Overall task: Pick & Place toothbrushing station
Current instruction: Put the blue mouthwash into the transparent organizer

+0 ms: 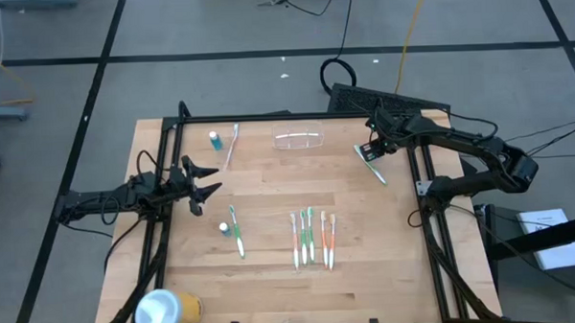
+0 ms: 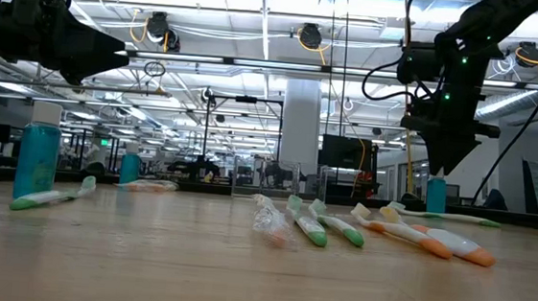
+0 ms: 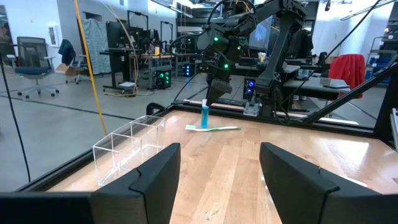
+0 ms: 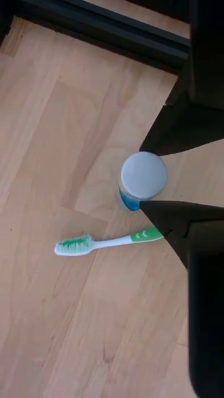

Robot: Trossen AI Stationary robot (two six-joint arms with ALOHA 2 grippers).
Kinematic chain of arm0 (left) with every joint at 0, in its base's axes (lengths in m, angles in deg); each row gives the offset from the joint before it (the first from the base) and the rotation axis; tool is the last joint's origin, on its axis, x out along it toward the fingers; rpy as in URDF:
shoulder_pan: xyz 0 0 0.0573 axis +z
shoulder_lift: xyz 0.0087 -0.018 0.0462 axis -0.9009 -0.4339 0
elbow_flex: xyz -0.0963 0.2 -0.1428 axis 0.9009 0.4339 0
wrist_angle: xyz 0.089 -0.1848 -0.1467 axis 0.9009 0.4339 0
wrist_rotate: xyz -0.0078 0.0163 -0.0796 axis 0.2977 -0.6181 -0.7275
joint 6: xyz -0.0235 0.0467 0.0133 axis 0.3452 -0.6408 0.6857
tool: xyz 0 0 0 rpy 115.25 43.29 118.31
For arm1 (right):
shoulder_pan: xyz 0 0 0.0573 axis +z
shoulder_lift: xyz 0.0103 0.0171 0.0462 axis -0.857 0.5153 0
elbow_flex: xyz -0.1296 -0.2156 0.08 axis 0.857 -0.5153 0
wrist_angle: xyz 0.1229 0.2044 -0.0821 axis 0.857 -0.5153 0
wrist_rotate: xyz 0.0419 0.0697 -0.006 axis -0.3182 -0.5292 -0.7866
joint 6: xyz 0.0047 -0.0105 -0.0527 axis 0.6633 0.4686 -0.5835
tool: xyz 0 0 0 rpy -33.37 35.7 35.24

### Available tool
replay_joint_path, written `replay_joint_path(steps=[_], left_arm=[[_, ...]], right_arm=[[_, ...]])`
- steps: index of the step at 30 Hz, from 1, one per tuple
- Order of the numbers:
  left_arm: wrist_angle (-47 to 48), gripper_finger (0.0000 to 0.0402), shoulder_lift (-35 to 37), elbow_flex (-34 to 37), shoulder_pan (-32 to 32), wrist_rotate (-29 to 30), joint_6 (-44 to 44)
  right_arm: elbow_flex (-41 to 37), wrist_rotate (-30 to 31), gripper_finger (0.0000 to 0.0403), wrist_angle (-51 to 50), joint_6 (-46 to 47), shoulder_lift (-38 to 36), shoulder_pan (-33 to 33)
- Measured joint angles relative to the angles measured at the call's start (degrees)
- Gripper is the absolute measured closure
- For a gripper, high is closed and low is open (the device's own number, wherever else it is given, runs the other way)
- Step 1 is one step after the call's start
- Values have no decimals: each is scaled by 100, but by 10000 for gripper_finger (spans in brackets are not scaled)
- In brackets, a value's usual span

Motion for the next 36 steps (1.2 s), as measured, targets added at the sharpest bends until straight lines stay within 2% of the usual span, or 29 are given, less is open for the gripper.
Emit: replay_joint_path(steps=[7, 12, 36], left_arm=[[0, 174, -2, 0, 0, 0, -2], [0, 174, -2, 0, 0, 0, -1], [0, 174, -2, 0, 0, 0, -2]], right_arm=[[0, 0, 243, 105, 2, 0, 0], [0, 0, 237, 162, 24, 0, 0], [0, 10, 306, 186, -161, 0, 0]])
